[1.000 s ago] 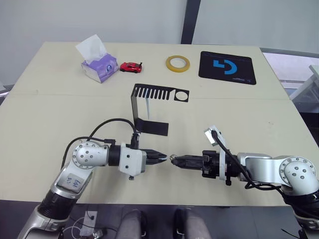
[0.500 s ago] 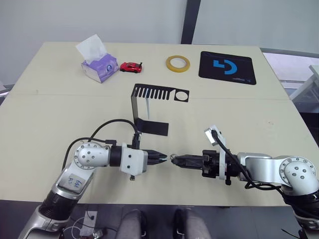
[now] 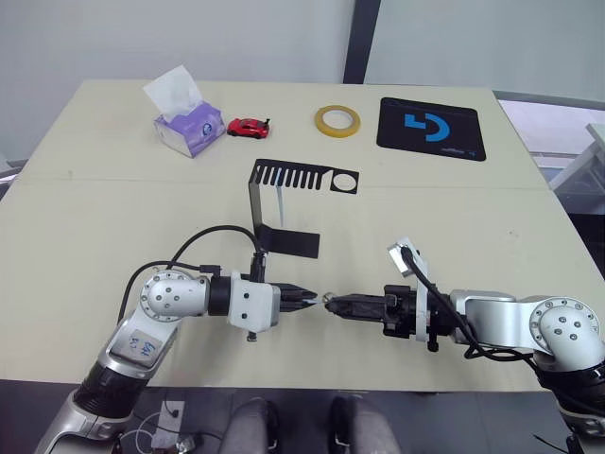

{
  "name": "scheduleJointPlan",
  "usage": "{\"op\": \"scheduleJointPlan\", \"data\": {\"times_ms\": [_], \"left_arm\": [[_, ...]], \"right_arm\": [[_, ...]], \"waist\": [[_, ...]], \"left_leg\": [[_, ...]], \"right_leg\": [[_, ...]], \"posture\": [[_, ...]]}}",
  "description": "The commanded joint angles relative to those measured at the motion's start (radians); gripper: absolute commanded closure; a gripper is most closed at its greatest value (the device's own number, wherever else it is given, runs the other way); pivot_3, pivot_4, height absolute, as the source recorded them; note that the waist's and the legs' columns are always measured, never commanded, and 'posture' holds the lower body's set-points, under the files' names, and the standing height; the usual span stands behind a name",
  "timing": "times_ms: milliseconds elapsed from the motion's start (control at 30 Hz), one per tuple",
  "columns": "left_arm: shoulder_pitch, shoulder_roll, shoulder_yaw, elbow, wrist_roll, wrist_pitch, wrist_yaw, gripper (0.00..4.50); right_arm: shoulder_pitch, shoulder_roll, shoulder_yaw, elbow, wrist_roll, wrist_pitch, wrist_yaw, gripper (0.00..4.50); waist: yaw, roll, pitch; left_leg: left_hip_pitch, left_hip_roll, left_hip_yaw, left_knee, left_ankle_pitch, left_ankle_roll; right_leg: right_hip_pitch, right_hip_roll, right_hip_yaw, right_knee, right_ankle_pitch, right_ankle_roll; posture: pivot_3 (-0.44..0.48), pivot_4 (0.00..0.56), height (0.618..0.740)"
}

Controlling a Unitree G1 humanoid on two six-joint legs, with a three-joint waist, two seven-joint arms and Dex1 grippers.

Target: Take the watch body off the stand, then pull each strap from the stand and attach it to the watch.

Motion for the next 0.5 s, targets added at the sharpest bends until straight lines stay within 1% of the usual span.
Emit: {"op": "scheduleJointPlan", "data": {"times_ms": [33, 500], "left_arm": [[0.002, 0.001, 0.019, -0.039, -0.024, -0.001, 0.007, 4.5], [0.015, 0.017, 0.037, -0.047, -0.045, 0.002, -0.002, 4.5]], "right_arm": [[0.002, -0.013, -0.01, -0.017, 0.033, -0.01, 0.005, 2.92], [-0.001, -0.012, -0.008, -0.015, 0.025, -0.006, 0.009, 2.92]], "waist": [[0.0, 0.0, 0.0], [0.0, 0.0, 0.0]], "left_leg": [[0.0, 0.0, 0.0, 0.0, 0.0, 0.0], [0.0, 0.0, 0.0, 0.0, 0.0, 0.0]], "right_leg": [[0.0, 0.0, 0.0, 0.0, 0.0, 0.0], [0.0, 0.0, 0.0, 0.0, 0.0, 0.0]], "posture": [[0.0, 0.15, 0.74], [0.0, 0.15, 0.74]]}}
